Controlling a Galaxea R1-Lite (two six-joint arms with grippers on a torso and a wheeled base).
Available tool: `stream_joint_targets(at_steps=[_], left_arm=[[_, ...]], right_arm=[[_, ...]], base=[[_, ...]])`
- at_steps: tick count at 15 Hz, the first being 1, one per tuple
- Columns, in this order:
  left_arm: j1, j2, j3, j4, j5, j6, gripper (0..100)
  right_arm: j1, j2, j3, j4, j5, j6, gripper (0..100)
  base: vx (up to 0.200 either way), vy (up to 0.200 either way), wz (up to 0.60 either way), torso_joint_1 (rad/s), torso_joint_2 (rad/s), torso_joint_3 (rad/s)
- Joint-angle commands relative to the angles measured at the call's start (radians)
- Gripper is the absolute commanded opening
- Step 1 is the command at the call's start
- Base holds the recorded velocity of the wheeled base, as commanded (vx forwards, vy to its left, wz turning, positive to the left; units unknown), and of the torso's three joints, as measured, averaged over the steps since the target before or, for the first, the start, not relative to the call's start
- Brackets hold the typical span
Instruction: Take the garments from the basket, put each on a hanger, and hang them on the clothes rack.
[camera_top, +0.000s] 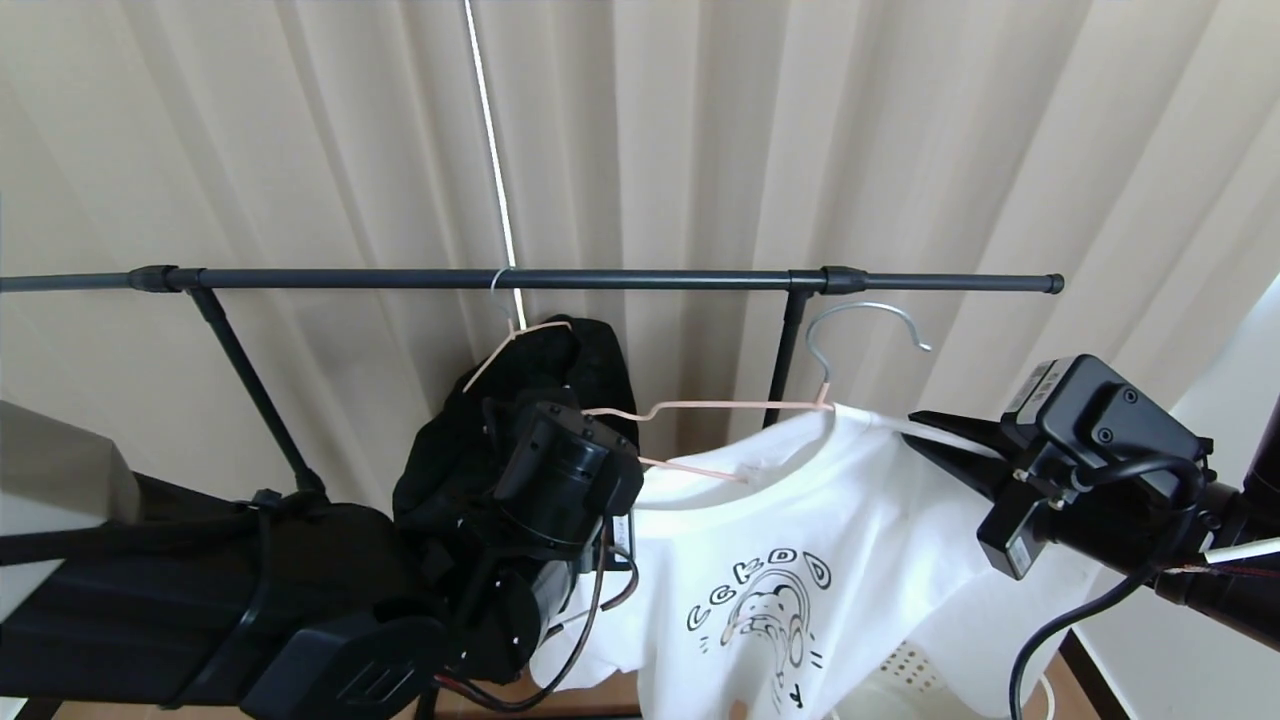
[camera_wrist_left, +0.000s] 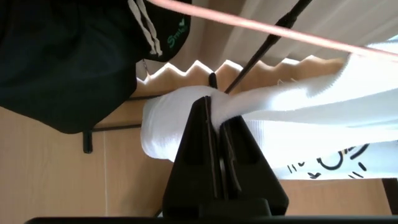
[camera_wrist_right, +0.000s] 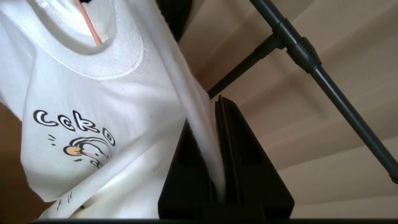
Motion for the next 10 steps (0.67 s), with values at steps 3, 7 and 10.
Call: stream_joint_targets(at_steps=[3, 7, 10], left_arm=[[0.049, -0.033, 0.014, -0.001, 0.001, 0.0, 0], [0.095, -0.033, 0.018, -0.002, 0.001, -0.003, 0], [0.121, -0.042, 0.02, -0.002, 0.001, -0.003, 0]], right_arm=[[0.002, -0.005, 0.0, -0.001, -0.001, -0.001, 0], [0.0, -0.01, 0.003, 0.001, -0.001, -0.001, 0], [0.0, -0.008, 0.006, 0.003, -0.001, -0.001, 0]], base=[[0.0, 0.0, 0.0, 0.0, 0.0, 0.0], [0.0, 0.0, 0.0, 0.0, 0.0, 0.0], [0.0, 0.0, 0.0, 0.0, 0.0, 0.0]])
